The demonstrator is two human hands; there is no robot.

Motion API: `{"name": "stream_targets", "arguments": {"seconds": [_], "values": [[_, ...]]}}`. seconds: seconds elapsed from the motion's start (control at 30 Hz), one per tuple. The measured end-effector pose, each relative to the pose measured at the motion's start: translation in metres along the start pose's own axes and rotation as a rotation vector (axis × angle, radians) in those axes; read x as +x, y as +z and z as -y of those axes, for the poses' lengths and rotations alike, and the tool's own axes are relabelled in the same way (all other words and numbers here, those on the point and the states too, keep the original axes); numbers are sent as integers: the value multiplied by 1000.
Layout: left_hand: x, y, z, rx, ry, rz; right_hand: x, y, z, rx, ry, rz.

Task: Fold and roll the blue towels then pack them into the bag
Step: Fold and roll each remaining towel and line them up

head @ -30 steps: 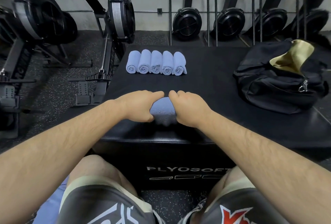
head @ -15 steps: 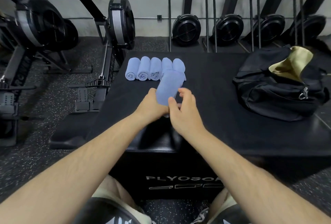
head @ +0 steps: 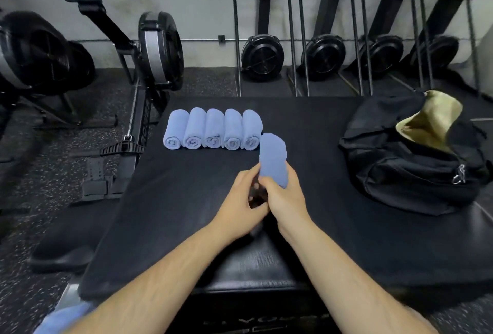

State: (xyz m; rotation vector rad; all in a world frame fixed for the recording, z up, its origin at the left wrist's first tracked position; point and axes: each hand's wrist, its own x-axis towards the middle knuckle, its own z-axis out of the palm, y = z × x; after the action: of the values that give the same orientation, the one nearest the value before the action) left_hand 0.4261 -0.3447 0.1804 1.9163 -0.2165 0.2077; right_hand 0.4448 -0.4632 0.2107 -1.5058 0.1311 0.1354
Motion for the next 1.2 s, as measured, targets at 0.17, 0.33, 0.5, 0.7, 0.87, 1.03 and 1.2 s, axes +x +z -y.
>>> {"name": "stream_targets", "arguments": {"seconds": [0.17,0.33,0.5,0.7,0.87,1.03,1.2], "values": [[48,2,50,432,20,-152,71,-10,4,8,86,-128],[110,-2,81,869,111,-196,147,-3,12,-32,-2,-184],[150,-5,95,929,118,-248,201,10,-9,-121,1,-177],[155,-4,108,867,113,-285,222,34,-47,-569,-296,-456],[155,-4,111,871,102,-277,226,38,-45,-774,-222,-458],[154,-5,110,882,99,-258,217,38,-40,-853,-184,-439],[144,-1,102,934,79,-284,186,27,-43,-784,-187,-400]]}}
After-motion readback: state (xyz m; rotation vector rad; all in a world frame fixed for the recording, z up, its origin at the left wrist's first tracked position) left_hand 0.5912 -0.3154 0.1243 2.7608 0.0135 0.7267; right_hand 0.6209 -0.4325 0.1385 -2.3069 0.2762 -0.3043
